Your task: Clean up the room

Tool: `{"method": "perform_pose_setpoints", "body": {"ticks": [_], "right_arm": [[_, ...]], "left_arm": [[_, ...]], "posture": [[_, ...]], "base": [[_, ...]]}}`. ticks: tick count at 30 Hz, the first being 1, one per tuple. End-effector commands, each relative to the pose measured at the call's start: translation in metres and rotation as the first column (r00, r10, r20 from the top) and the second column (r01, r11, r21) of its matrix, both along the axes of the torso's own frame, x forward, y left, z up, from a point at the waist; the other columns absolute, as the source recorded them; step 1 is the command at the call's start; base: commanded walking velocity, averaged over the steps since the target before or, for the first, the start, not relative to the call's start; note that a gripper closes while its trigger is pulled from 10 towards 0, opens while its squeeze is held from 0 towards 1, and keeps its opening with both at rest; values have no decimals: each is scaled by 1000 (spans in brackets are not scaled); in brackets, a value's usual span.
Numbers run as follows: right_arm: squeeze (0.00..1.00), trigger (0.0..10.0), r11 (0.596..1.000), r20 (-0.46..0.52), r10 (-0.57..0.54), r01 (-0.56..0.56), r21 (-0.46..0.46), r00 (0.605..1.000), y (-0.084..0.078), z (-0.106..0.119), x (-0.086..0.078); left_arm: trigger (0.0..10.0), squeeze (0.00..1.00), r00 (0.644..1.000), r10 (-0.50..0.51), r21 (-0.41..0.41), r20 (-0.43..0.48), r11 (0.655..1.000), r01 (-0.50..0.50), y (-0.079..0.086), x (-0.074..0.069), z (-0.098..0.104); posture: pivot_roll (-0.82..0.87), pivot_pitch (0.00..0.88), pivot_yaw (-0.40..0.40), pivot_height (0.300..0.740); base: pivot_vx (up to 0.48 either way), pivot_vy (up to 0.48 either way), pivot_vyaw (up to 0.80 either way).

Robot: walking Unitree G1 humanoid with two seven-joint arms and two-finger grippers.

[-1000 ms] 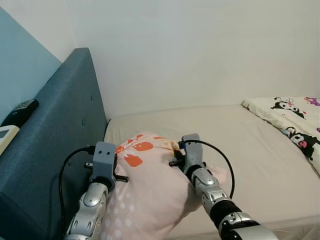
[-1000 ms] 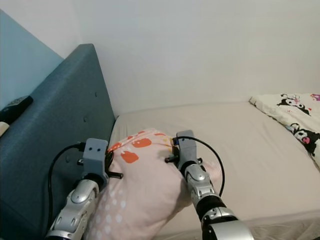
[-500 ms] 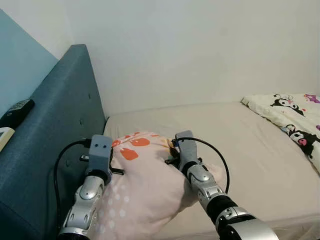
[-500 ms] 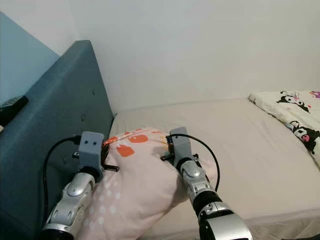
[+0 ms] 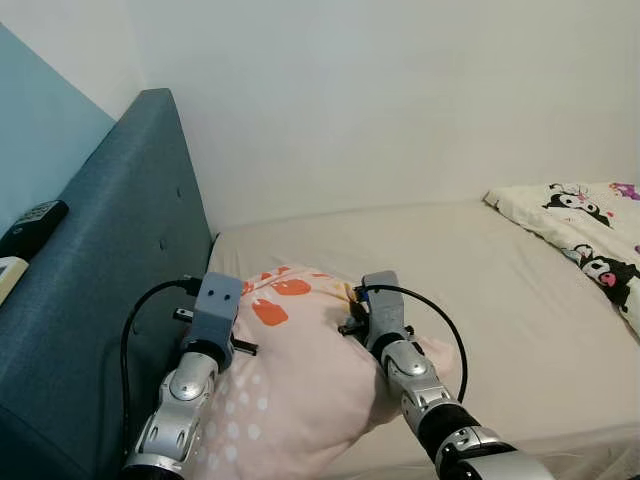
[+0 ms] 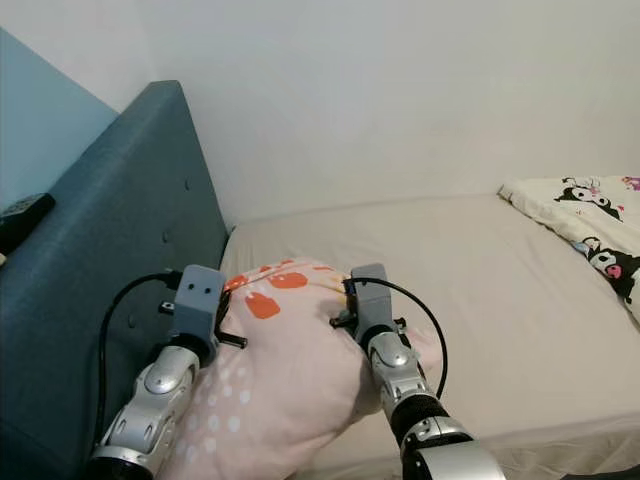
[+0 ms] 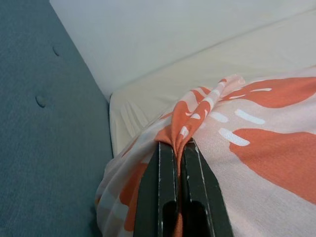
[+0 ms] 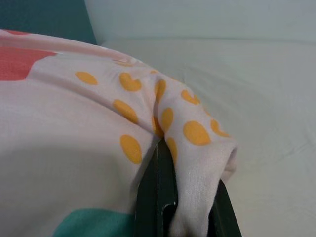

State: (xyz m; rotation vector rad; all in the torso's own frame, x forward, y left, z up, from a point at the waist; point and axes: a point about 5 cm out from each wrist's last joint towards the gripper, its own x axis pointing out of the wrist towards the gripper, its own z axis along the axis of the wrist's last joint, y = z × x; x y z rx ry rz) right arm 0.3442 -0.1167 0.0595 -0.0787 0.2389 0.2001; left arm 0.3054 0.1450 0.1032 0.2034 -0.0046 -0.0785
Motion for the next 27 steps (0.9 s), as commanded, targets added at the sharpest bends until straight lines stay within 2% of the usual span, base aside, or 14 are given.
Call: {"method": "perform_pose_setpoints", "body": {"ticks": [1,16,27], "right_arm": [[0,10000,1000,25,-3,3,17,1000,3,3,1],[0,10000,1000,28,5,-6,25,1000,5,2,-1],[0,10000,1000,32,6,-6,16,999,3,3,0]], "left_arm": [[10000,0,994,-23,26,109,999,21,0,6,20],[10000,0,994,-43,46,102,998,38,-4,-2,16],[10000,0,994,-57,51,93,997,52,-6,-3,13]], "posture": [[-60,0,34,740],[-48,0,25,680],[-49,0,26,660]], "base": [[0,0,0],[0,0,0],[0,0,0]]}}
